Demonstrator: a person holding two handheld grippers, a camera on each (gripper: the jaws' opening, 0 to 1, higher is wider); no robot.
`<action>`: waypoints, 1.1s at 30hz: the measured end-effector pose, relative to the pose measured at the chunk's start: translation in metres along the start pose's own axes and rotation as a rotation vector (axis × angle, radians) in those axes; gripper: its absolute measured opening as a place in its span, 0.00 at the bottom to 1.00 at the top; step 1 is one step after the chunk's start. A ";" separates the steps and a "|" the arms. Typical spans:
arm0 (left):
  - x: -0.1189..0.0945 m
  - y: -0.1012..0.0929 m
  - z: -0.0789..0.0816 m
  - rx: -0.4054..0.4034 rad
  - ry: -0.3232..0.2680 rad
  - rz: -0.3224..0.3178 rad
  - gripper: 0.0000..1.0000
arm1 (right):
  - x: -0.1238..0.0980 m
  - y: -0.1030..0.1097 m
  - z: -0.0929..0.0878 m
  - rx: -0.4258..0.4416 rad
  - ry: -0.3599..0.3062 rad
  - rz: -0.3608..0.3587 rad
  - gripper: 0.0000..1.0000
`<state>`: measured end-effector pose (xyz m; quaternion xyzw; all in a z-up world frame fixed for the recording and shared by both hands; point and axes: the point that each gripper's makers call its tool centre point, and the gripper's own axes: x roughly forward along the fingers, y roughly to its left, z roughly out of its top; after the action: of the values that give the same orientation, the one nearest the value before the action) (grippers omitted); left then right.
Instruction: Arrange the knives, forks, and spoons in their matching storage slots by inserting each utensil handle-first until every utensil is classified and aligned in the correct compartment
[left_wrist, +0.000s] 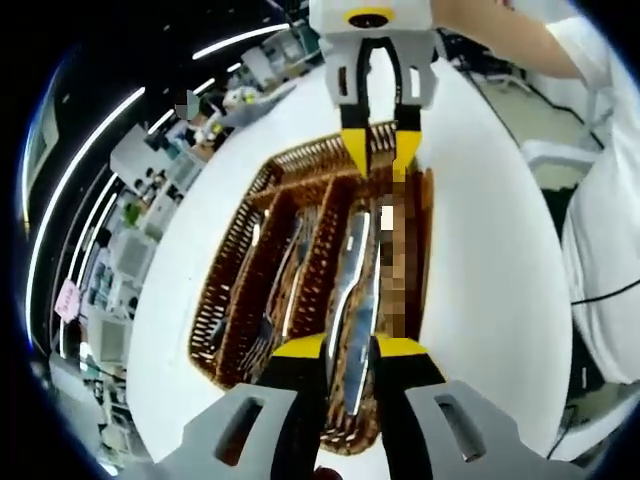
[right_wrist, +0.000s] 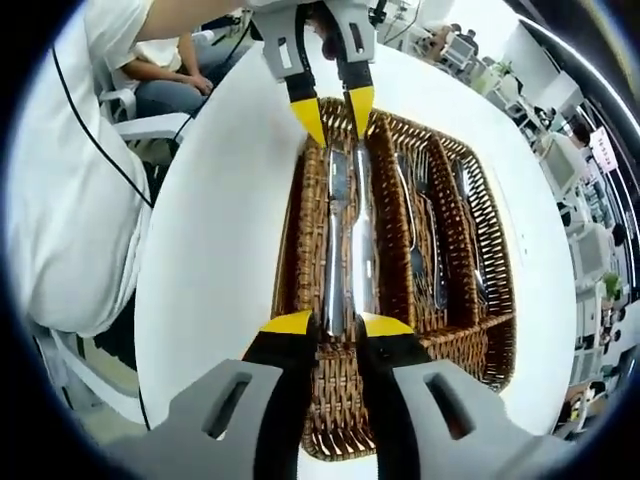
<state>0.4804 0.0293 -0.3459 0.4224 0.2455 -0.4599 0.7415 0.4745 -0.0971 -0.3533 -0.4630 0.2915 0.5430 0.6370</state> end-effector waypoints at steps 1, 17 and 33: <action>0.000 0.000 0.000 0.001 0.001 0.000 0.15 | -0.001 0.000 0.000 0.000 -0.001 -0.001 0.17; -0.016 -0.016 0.007 0.008 -0.008 0.024 0.15 | -0.014 0.017 0.003 -0.019 0.007 -0.022 0.18; -0.032 -0.026 0.018 0.025 -0.028 0.057 0.16 | -0.020 0.036 0.002 -0.027 0.016 -0.030 0.18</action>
<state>0.4420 0.0238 -0.3230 0.4321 0.2172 -0.4477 0.7521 0.4349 -0.1046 -0.3454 -0.4803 0.2820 0.5335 0.6365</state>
